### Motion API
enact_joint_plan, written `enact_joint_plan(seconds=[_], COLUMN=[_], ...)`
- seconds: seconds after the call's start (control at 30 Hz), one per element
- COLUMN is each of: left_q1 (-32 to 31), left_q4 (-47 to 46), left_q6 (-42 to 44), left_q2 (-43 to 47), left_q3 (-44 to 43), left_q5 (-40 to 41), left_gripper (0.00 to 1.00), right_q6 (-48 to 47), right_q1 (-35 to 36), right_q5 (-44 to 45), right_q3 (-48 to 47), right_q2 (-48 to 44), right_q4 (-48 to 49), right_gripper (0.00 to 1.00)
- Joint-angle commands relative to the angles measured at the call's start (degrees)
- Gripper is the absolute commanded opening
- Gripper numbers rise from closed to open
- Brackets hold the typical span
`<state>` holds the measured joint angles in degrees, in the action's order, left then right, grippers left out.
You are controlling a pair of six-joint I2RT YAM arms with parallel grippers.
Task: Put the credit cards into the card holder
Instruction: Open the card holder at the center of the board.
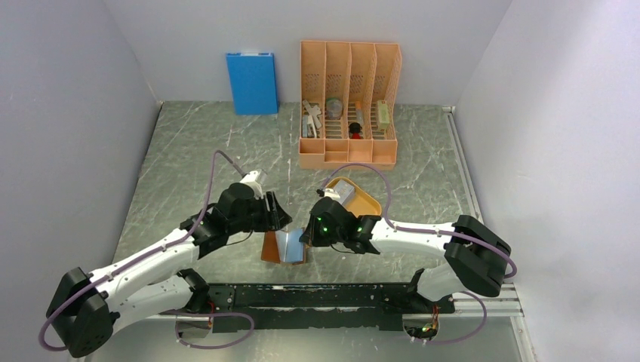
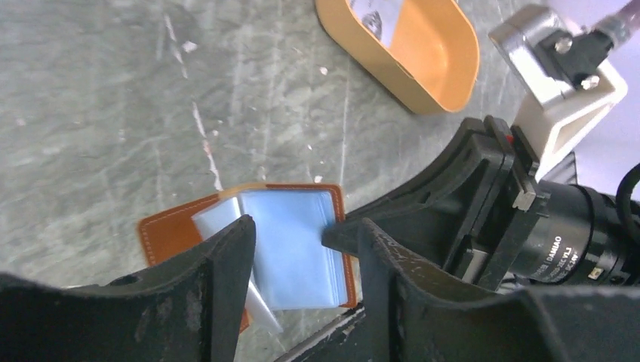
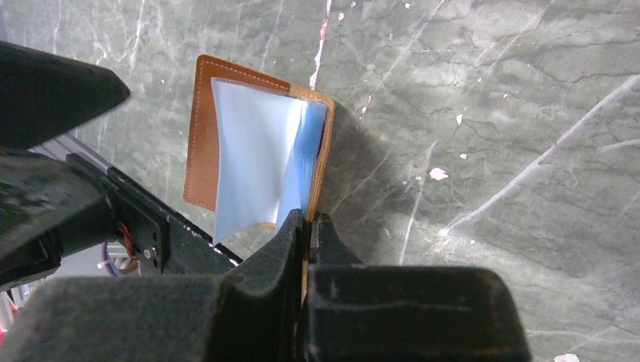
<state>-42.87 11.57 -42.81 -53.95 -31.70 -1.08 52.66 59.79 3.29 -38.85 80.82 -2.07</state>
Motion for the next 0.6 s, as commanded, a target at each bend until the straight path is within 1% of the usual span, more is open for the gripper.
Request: enact_joint_plan(seconds=[0.0, 0.1, 0.2, 0.47, 0.57], left_q1=[-0.44, -0.63, -0.78, -0.81, -0.81], left_q4=[-7.69, -10.3, -9.21, -8.91, -8.53], left_q6=[-2.5, -2.98, -2.75, -1.75, -1.75], left_q2=[-2.66, -4.64, -6.6, -9.86, -11.06], left_q3=[2.52, 4.01, 4.79, 9.09, 9.89], left_q5=[-8.93, -10.44, -9.18, -5.46, -3.78], left_gripper=[0.53, 0.45, 0.37, 0.31, 0.27], right_q6=[-0.41, -0.39, -0.37, -0.46, -0.23], right_q1=[0.14, 0.08, 0.07, 0.11, 0.08], right_q5=[0.91, 0.93, 0.83, 0.17, 0.18], right_q3=[0.01, -0.08, 0.0, 1.34, 2.03], right_q2=[-0.49, -0.18, -0.06, -1.36, -2.07], right_q4=[-0.4, -0.32, -0.15, 0.72, 0.57], right_gripper=[0.0, 0.0, 0.0, 0.0, 0.08])
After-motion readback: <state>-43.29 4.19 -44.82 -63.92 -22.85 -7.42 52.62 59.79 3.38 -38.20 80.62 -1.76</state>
